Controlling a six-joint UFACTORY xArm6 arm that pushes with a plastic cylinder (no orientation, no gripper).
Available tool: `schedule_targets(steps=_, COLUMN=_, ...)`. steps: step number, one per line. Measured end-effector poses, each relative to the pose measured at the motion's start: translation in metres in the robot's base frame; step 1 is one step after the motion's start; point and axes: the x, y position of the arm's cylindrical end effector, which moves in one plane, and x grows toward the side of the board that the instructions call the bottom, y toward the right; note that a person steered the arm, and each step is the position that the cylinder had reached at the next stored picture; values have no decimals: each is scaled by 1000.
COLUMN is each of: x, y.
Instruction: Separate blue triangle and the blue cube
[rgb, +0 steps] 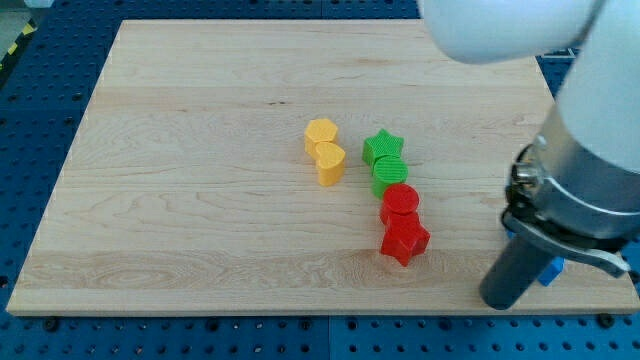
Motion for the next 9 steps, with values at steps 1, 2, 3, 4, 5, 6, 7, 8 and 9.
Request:
schedule_targets(steps=1, x=0, y=12)
schedule_targets(steps=2, x=-1, y=41)
schedule_targets(steps=3, x=-4, y=62)
schedule_targets(steps=4, x=-10, y=67)
schedule_targets(steps=5, x=-23, y=67)
schedule_targets(steps=6, x=-44, y=67)
schedule_targets(steps=7, x=-62, y=67)
schedule_targets(steps=8, x=-73, y=67)
schedule_targets(steps=9, x=-65, y=67)
